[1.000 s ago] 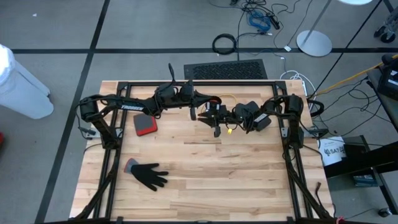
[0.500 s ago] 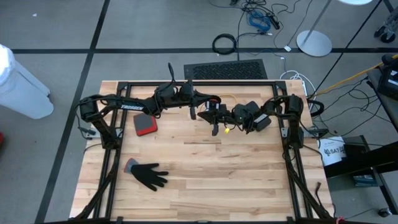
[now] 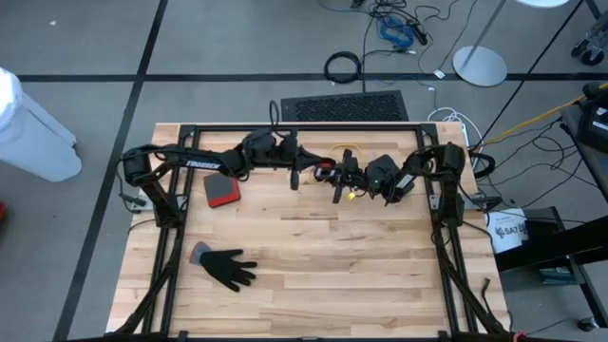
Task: Coil cords
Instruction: Coil the red wire into the spool
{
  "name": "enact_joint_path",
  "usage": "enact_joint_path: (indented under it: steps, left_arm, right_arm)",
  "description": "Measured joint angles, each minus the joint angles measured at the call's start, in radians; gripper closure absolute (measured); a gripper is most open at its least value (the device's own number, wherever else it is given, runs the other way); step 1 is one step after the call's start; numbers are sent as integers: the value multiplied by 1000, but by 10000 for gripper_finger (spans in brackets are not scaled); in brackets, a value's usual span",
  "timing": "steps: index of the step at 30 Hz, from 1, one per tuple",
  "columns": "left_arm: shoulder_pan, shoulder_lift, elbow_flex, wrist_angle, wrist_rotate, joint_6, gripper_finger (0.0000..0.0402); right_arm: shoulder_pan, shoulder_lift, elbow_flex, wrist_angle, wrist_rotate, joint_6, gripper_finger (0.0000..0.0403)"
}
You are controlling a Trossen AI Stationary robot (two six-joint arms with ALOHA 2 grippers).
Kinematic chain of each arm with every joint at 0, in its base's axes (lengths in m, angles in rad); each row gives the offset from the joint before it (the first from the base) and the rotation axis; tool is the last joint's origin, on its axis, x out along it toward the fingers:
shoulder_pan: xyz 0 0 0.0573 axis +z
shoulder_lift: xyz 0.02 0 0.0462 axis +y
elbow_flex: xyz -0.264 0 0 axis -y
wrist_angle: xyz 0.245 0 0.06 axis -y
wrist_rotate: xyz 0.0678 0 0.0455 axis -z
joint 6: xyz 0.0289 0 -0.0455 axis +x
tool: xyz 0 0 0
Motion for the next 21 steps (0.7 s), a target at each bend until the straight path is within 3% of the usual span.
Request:
enact_joint_path:
  steps: [14,21]
  left_arm:
    - [17,-26,-1,-136,-157,172,401]
    - [20,-39,-1,-238,-162,225,401]
  right_arm:
    - [-24,-14,-129,-8,63,47,403]
    - [-32,-30,-161,0,112,50,403]
